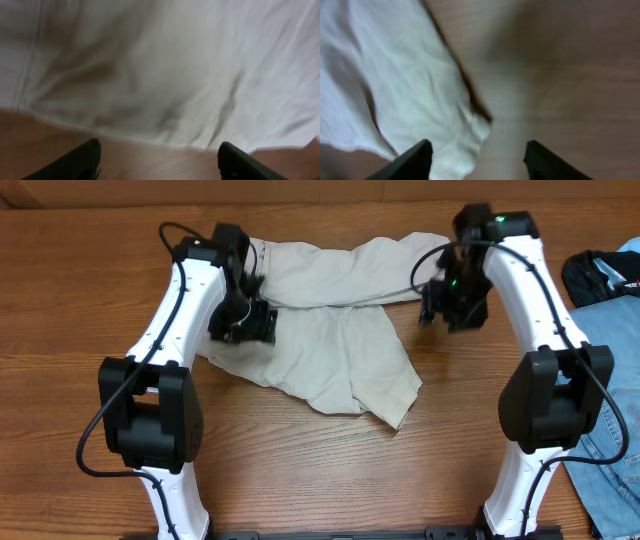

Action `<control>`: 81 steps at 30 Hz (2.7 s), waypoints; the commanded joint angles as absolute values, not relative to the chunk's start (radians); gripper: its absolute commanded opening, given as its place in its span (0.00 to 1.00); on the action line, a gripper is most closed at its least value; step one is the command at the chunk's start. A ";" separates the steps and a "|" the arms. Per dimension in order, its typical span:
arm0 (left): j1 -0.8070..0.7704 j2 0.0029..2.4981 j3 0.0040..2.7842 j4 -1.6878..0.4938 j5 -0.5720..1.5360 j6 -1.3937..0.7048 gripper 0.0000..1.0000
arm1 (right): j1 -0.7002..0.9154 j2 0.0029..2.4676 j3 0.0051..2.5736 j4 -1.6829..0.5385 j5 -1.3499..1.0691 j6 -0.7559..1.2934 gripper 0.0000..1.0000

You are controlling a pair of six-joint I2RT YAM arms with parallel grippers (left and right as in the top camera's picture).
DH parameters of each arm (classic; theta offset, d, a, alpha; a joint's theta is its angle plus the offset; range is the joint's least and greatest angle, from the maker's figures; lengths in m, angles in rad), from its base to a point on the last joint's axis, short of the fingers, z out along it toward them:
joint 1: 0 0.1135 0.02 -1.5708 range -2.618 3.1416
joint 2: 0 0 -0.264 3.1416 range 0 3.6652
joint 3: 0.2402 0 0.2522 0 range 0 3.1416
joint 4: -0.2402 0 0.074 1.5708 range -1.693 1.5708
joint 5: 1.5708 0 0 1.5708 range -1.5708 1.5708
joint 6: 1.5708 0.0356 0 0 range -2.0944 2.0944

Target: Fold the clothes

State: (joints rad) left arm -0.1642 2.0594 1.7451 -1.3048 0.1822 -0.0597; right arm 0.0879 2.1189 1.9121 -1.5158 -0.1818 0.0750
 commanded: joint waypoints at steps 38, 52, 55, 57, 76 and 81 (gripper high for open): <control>-0.152 2.055 1.183 -0.909 0.079 -0.188 0.70 | 0.063 2.110 1.539 -1.253 0.214 0.330 0.13; -0.152 1.971 1.177 -1.208 0.028 -0.288 0.50 | 0.073 1.880 1.539 -1.293 0.079 0.254 0.13; -0.152 1.883 1.177 -1.177 0.004 -0.319 0.55 | 0.073 1.819 1.539 -1.282 0.048 0.232 0.14; -0.152 1.802 1.177 -1.134 0.004 -0.319 0.61 | 0.073 1.782 1.539 -1.252 -0.002 0.187 0.14; -0.153 1.794 1.180 -0.731 0.267 -0.266 0.91 | 0.213 1.777 1.338 -1.105 -0.319 0.037 0.04; -0.158 1.864 1.180 -0.614 0.256 -0.266 0.93 | 0.220 1.777 1.222 -1.000 -0.316 0.037 0.04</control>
State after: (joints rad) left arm -0.1566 1.8359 1.1751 -0.6525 0.2325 -0.2840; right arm 0.2169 1.7760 1.2789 -1.0355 -0.3099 0.0475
